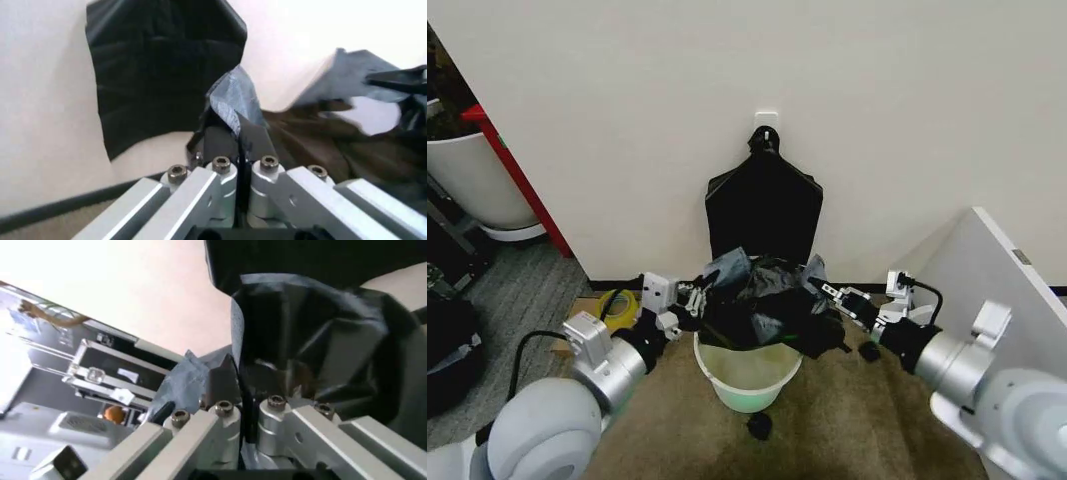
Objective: Place the garbage bag over the trash bin.
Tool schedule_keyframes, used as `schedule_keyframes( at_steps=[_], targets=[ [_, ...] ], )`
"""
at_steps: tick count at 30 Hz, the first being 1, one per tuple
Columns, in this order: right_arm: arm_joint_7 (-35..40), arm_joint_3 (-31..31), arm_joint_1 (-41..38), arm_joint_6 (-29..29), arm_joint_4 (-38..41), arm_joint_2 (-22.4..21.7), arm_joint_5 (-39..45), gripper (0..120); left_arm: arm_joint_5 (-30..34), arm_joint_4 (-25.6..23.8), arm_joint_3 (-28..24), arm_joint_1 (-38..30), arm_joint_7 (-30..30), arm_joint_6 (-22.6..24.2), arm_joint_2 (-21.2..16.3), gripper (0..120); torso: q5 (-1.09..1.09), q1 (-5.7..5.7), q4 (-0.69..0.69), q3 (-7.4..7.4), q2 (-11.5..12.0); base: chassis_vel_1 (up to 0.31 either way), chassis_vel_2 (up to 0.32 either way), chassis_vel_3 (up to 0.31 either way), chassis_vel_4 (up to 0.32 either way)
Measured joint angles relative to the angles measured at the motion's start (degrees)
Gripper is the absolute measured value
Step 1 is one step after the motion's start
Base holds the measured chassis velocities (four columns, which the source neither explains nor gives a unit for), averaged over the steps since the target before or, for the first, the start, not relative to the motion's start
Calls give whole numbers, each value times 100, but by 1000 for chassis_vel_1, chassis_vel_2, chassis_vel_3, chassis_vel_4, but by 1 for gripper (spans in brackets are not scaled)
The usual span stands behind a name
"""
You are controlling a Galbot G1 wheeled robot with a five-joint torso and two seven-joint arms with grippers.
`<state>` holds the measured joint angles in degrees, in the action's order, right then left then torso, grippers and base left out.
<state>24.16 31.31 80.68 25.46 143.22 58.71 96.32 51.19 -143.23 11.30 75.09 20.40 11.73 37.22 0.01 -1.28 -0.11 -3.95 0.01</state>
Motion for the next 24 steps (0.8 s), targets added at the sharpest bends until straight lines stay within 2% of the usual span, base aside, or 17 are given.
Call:
schedule_keyframes(
  at_steps=[4,7,8,11,12,15,18,21,24],
  targets=[
    [-112,-335,227,-73,-8,303,-841,0,-487,10,-275,52,-45,-101,465,0,-1,0,-5,0,0,0,0,0,0],
    [-124,-424,253,-129,-43,369,-1023,0,-645,71,-337,67,-71,-162,532,0,-1,0,-5,1,-1,0,0,0,0],
    [-131,-623,301,-229,-160,476,-1358,0,-988,323,-413,111,-95,-299,640,0,-1,0,-3,0,0,0,0,0,0],
    [-179,-1141,374,-387,-415,689,-2330,0,-1396,851,-411,201,-120,-561,796,0,-1,0,-3,-1,0,0,0,0,0],
    [-179,-1141,374,-387,-415,689,-2330,0,-1396,851,-411,201,-120,-561,796,0,-1,0,-3,-1,0,0,0,0,0],
    [-174,-1445,372,-473,-597,836,-3155,0,-1567,1341,-335,342,-132,-829,892,0,-1,0,-2,0,0,0,0,0,0],
    [-176,-1529,438,-475,-680,809,-3815,0,-1631,1594,-299,455,-137,-991,939,0,-1,0,-2,0,0,0,0,0,0],
    [-180,-1538,481,-469,-683,764,-3991,0,-1647,1616,-303,474,-148,-997,951,0,-1,0,-2,0,0,0,0,0,0],
    [-210,-1595,608,-199,-644,565,-4269,0,-1658,1625,-382,387,-168,-795,947,0,-1,0,-4,0,0,0,0,0,0]
  ],
)
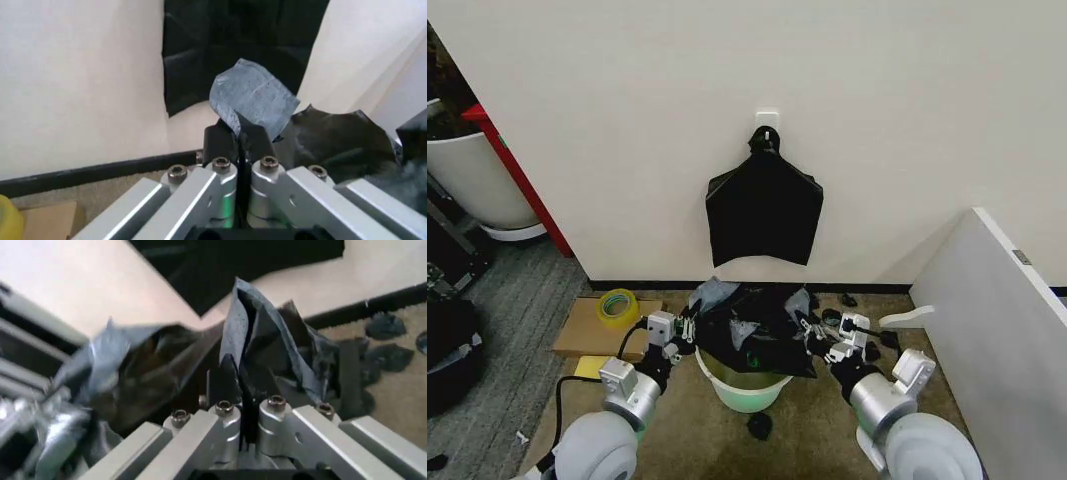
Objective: Place the garbage bag over the trash bin.
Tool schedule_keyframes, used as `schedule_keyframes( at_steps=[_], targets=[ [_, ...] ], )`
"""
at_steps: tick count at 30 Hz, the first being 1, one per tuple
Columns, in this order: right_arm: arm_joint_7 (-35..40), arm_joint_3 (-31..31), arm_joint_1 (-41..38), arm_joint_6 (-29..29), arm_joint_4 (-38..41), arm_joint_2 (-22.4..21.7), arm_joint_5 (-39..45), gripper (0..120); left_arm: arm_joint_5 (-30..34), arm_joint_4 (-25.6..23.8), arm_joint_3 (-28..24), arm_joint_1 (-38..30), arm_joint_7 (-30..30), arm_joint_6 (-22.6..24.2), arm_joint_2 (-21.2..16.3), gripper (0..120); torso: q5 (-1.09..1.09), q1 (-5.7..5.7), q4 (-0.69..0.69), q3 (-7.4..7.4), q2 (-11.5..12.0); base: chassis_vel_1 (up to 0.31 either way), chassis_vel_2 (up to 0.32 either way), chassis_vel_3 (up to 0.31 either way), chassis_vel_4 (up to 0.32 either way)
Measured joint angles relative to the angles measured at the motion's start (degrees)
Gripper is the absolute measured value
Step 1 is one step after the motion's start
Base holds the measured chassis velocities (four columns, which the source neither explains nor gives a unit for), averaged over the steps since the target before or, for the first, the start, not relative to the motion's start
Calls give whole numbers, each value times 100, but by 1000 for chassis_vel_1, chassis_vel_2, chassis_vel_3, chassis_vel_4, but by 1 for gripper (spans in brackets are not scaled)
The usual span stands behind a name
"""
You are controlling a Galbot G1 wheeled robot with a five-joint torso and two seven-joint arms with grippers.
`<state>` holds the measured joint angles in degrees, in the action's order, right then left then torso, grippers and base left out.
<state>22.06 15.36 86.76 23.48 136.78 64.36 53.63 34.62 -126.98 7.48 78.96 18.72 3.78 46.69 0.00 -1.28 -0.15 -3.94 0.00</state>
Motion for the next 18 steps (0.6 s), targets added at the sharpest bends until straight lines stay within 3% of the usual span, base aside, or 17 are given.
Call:
schedule_keyframes(
  at_steps=[5,12,18],
  targets=[
    [-123,-240,-19,258,-138,-118,-441,0,-30,29,-99,-77,-24,332,-153,0,0,0,0,0,0,0,0,0,0],
    [-224,-582,-392,212,-702,113,-829,0,-163,221,-236,-205,-27,557,-240,0,-1,0,2,0,0,0,0,0,0],
    [-579,-480,-219,-460,-775,122,-1458,0,-220,254,-303,-203,4,572,-139,0,0,0,0,0,0,0,0,0,0]
  ],
)
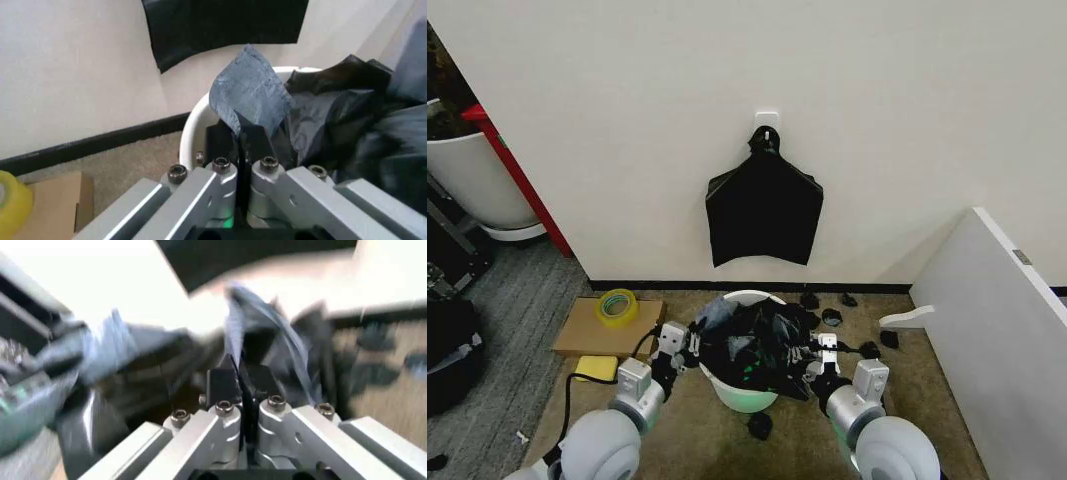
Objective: Place the garbage bag over the trash bin.
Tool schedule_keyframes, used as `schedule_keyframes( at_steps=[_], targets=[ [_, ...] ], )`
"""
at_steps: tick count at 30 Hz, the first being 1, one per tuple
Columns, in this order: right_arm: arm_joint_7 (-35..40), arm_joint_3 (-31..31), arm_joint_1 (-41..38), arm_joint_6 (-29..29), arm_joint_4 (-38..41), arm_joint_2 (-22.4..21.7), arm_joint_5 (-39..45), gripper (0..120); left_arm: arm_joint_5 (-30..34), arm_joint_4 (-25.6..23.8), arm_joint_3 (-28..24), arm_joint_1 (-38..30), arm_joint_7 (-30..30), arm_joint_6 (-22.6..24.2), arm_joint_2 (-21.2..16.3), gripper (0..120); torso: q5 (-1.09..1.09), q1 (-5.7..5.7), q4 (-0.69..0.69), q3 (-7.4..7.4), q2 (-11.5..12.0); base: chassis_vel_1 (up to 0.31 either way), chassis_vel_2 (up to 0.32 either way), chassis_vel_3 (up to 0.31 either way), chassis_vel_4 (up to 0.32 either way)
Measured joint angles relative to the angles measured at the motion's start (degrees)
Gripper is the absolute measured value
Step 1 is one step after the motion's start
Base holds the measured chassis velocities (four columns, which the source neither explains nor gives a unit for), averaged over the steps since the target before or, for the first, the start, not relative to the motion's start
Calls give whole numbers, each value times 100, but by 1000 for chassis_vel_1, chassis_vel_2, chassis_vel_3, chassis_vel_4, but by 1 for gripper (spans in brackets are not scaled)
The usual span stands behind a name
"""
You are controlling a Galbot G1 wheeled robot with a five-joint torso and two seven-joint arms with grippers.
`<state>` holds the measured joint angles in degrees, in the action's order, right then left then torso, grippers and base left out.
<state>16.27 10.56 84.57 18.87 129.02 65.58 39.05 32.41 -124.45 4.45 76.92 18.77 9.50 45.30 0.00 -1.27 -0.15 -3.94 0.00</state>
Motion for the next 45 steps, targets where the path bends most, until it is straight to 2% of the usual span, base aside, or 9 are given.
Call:
schedule_keyframes(
  at_steps=[3,5,9,13,17,21,28,33,45],
  targets=[
    [-7,58,-99,-113,-2,-46,-31,0,78,100,17,-133,72,-3,28,0,-1,0,-1,0,0,0,0,0,0],
    [127,66,-517,-140,-96,-169,189,0,229,364,-78,-681,215,-28,107,0,2,0,1,-1,0,0,0,0,0],
    [190,36,-864,-180,-199,-239,471,0,397,386,-104,-1035,280,-67,148,0,-1,-1,-1,-1,0,0,0,0,0],
    [126,-12,-1455,-404,-267,-155,1150,0,554,-73,170,-1221,258,-224,-64,0,0,-1,2,-1,0,0,0,0,0],
    [176,-165,-1544,-432,-258,106,1251,0,485,-348,293,-1199,165,-333,-288,0,-2,0,2,-1,0,0,0,0,0],
    [194,-330,-1090,-443,-523,421,734,0,221,-172,163,-934,118,-405,-175,0,-1,0,0,0,0,0,0,0,0],
    [325,-285,-421,-382,-583,405,182,0,-233,225,-84,-347,118,-514,257,0,1,0,0,0,-1,0,0,0,0],
    [309,-179,-232,-462,-534,378,-238,0,-511,375,-96,-104,122,-635,339,0,-1,0,0,0,-1,0,0,0,0],
    [49,171,964,-452,152,89,-913,0,-864,37,187,1050,215,-921,520,0,0,0,0,1,-1,0,0,0,0]
  ],
)
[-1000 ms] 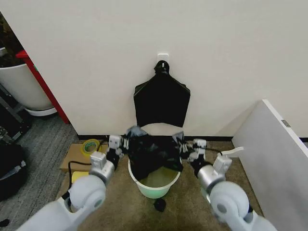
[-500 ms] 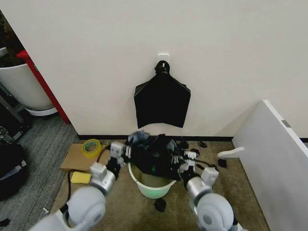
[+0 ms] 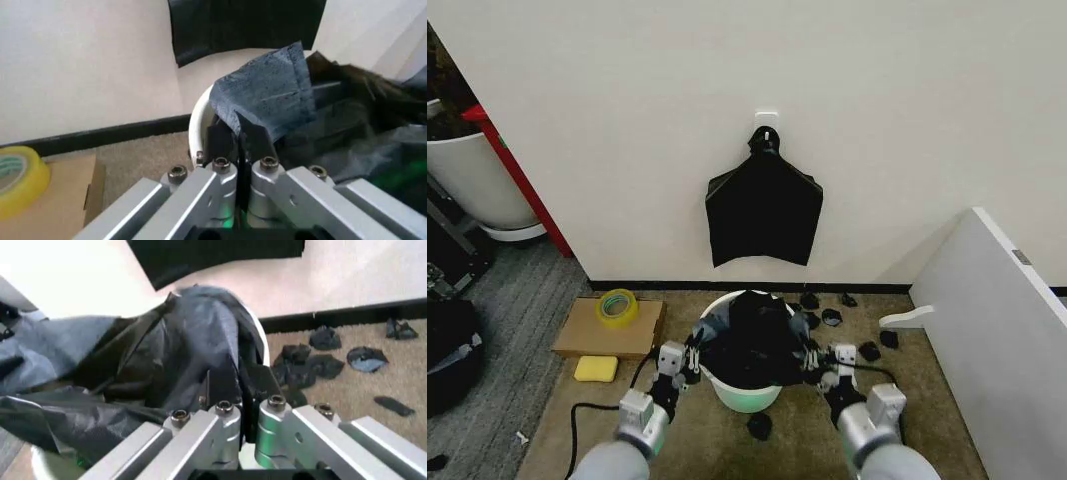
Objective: Place the garbage bag over the trash bin.
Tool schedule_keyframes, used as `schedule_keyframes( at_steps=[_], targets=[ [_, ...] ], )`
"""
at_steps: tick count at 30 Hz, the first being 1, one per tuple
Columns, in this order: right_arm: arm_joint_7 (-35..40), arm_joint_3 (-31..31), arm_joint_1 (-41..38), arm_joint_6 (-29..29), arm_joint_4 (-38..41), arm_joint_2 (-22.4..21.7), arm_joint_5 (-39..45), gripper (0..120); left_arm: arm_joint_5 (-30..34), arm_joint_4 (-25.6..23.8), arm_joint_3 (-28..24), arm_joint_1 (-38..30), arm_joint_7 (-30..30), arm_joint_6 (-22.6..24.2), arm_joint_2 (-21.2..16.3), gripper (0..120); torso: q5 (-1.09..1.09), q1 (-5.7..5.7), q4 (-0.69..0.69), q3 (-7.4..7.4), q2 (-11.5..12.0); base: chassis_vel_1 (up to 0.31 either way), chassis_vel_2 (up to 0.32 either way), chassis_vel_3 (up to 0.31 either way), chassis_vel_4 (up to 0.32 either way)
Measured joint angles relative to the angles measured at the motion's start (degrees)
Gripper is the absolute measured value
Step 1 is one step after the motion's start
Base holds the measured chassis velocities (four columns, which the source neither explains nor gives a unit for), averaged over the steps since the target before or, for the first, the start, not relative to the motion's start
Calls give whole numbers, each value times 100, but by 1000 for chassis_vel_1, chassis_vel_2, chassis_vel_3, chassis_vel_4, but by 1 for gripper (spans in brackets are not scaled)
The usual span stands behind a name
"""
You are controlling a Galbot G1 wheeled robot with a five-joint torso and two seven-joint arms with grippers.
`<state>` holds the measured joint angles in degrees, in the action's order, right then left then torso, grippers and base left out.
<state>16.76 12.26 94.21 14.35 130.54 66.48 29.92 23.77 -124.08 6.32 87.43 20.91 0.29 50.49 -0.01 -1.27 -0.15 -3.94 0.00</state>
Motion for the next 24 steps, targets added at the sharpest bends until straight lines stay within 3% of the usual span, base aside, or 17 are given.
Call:
schedule_keyframes(
  at_steps=[11,18,24],
  targets=[
    [-60,-113,295,426,18,-148,73,0,241,-486,232,903,168,-138,-171,0,0,0,0,0,0,0,0,0,0],
    [65,-236,182,711,-210,-188,77,0,460,-256,236,1190,181,-163,-219,0,0,0,1,-1,0,0,0,0,0],
    [148,-238,-51,750,-521,-182,112,0,697,93,150,844,177,-81,-167,0,-1,0,1,-1,0,0,0,0,0]
  ],
)
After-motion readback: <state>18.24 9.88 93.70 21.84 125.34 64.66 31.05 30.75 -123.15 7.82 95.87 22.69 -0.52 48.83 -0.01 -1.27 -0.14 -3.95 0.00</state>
